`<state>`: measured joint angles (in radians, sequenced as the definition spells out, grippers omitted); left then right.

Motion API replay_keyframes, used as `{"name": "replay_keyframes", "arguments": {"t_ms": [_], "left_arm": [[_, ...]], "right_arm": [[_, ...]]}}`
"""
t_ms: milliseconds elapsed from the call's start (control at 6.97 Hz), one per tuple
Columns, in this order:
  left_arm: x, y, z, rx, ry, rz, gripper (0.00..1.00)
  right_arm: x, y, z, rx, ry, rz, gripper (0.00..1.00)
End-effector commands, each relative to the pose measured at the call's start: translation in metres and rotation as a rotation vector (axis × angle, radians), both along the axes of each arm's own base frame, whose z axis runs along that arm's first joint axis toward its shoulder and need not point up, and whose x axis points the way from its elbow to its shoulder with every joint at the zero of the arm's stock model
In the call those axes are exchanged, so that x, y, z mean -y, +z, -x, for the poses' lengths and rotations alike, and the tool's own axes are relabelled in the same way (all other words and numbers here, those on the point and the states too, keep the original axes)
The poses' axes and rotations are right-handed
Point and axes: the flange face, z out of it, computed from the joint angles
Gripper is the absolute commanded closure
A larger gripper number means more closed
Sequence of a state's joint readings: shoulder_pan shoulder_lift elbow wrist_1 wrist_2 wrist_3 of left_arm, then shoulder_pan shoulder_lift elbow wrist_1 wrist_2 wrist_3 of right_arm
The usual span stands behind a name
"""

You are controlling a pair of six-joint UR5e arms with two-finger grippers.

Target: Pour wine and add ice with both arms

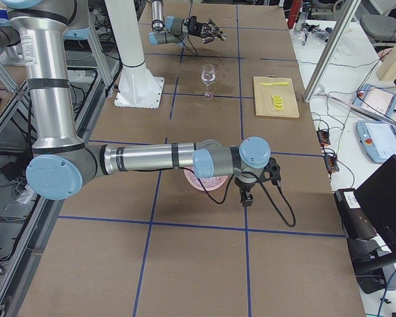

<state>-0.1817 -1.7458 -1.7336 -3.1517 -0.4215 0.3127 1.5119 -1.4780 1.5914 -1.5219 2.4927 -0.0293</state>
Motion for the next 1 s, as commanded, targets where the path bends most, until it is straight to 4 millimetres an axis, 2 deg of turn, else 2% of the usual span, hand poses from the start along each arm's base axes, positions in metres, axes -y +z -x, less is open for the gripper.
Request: {"name": "replay_keyframes", "arguments": {"t_ms": [0, 143, 287, 574, 861], "left_arm": [[-0.01, 0.122, 0.085, -0.257, 0.221, 0.113, 1.0], [-0.015, 0.165, 0.121, -0.302, 0.284, 0.202, 1.0], [-0.018, 0.183, 0.13, -0.447, 0.306, 0.26, 1.0], [-0.017, 0.205, 0.123, -0.639, 0.307, 0.356, 1.0], [-0.014, 0.21, 0.104, -0.716, 0.285, 0.377, 1.0]], "right_arm": [[0.0, -0.024, 0.0, 0.0, -0.001, -0.051, 0.0], [0.0, -0.03, -0.001, 0.0, 0.0, -0.065, 0.0], [0.0, -0.039, -0.002, -0.003, 0.002, -0.082, 0.0], [-0.002, -0.051, -0.002, -0.005, 0.003, -0.109, 0.0], [-0.002, -0.052, -0.002, -0.006, 0.002, -0.112, 0.0]]}}
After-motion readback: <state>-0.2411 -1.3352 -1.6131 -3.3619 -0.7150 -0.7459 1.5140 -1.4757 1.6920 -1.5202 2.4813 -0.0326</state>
